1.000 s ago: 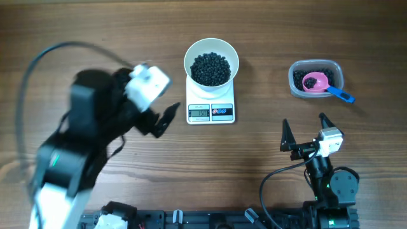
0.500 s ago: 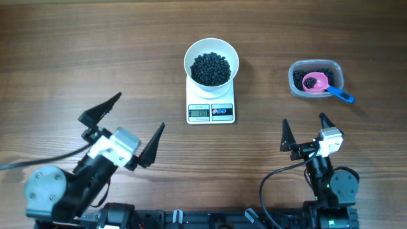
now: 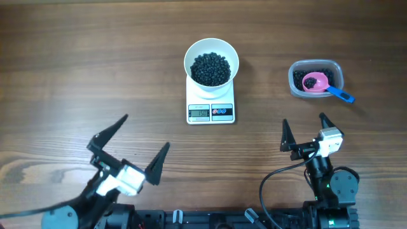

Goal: Scoop item into bowl and weigh 150g on scale

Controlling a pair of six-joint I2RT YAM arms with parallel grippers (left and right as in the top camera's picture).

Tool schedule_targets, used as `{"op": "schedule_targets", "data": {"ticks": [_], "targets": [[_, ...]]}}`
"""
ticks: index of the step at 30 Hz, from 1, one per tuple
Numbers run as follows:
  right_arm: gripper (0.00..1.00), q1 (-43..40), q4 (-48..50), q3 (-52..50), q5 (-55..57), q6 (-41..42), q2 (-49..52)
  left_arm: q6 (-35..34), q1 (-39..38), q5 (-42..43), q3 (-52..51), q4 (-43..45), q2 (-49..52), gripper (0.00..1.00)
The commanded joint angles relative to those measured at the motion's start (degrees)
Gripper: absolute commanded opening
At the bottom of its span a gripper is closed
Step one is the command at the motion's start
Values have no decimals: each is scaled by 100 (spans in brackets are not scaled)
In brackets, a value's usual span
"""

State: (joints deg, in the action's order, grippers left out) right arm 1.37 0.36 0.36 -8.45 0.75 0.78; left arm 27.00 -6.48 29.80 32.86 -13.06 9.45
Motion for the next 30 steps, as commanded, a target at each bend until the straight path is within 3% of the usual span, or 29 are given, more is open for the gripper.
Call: {"op": "schedule_targets", "data": {"ticks": [1,6,15,22,30], "targets": [[100,24,11,-4,101,-61,-57,61,157,260,-358,24,-542,100],[100,24,11,-4,101,-61,-57,68,223,315,-828,92,-925,100],[100,24,11,-4,101,-61,-57,-22,221,203,-1117,1128,-927,100],[100,24,11,-4,101,-61,-57,-2942,221,-1624,-1419,2345,-927,100],[100,24,11,-4,101,-61,-57,-4120,221,-2505,-2028,3014,-927,100]]}}
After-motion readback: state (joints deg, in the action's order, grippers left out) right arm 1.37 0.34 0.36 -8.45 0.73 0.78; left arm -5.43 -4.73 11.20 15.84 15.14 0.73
